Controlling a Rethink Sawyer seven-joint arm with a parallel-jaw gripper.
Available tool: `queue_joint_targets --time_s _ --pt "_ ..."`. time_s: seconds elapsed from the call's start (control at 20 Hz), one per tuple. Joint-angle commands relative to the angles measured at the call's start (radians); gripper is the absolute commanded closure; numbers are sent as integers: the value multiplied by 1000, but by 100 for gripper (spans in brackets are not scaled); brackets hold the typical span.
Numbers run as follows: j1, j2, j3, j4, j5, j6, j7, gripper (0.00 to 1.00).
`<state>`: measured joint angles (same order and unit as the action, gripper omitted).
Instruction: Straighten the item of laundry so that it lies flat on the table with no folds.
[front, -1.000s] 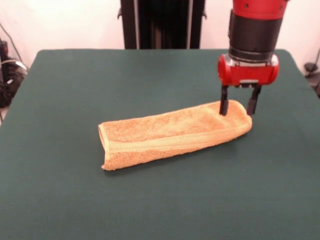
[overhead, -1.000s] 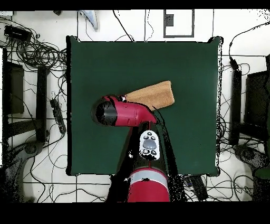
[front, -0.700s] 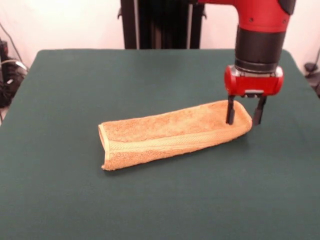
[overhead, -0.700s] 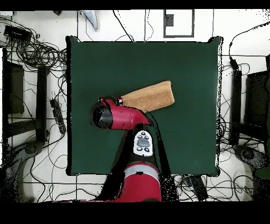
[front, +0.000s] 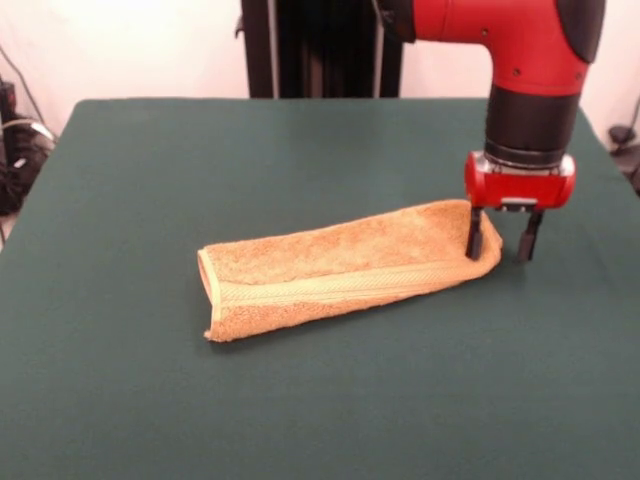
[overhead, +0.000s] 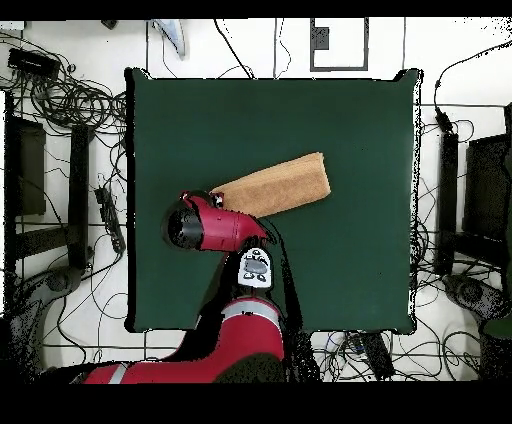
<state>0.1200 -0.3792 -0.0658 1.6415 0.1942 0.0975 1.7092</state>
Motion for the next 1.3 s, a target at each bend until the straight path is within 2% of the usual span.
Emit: queue_joint_targets --time_s 0.05,0.3,0.7,0.75,1.3 --pt "27 103 49 24 59 -6 241 0" --pt "26 190 32 -63 70 -8 218 0" --pt "39 204 19 -73 69 -43 231 0" --pt "38 205 20 -76 68 -44 230 100" --pt "53 207 6 -75 80 -63 239 100"
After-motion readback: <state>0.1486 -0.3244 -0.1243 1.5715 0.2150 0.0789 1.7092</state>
